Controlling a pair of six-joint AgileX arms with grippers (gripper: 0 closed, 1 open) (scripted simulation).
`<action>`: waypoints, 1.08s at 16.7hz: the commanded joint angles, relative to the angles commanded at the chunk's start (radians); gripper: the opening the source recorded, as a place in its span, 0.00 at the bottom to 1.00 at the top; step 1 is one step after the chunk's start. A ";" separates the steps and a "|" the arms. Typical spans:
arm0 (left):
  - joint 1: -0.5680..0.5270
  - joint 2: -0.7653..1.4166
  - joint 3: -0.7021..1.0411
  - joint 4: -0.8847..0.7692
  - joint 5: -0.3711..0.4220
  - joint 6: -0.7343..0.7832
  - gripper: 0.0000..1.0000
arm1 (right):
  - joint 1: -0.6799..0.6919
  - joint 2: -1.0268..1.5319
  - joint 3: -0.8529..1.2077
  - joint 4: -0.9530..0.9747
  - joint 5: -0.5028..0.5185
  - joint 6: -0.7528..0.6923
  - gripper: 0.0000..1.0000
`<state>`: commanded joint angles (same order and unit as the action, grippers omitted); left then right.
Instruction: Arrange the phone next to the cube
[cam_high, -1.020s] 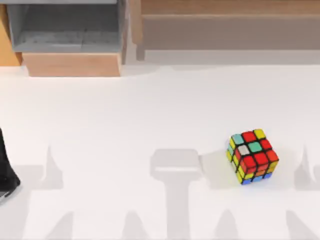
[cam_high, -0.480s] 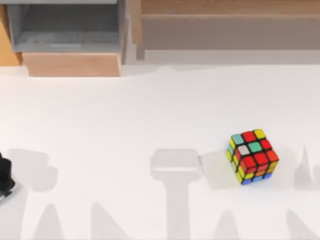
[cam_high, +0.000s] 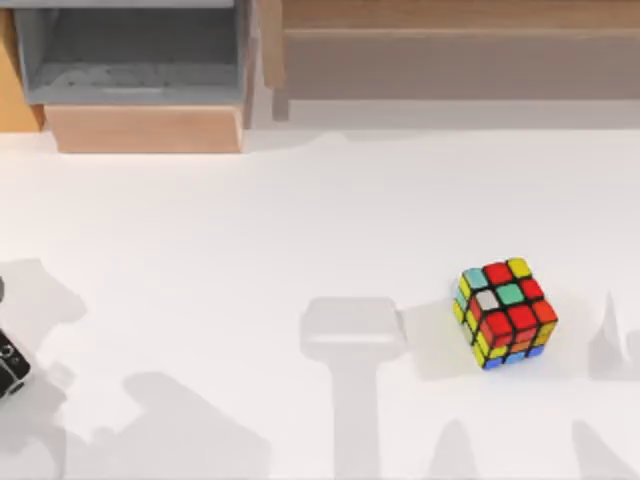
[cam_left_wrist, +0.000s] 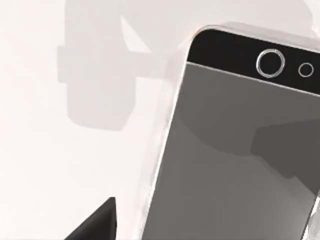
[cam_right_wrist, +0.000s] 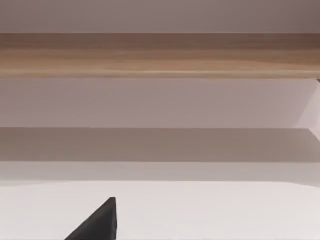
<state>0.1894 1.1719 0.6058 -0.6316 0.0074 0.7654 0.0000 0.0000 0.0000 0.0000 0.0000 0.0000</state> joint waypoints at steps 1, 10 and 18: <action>0.013 0.080 0.042 -0.042 0.000 0.053 1.00 | 0.000 0.000 0.000 0.000 0.000 0.000 1.00; 0.075 0.411 0.257 -0.219 -0.007 0.297 1.00 | 0.000 0.000 0.000 0.000 0.000 0.000 1.00; 0.074 0.464 0.205 -0.109 -0.007 0.297 1.00 | 0.000 0.000 0.000 0.000 0.000 0.000 1.00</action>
<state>0.2639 1.6356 0.8106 -0.7404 0.0001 1.0620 0.0000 0.0000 0.0000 0.0000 0.0000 0.0000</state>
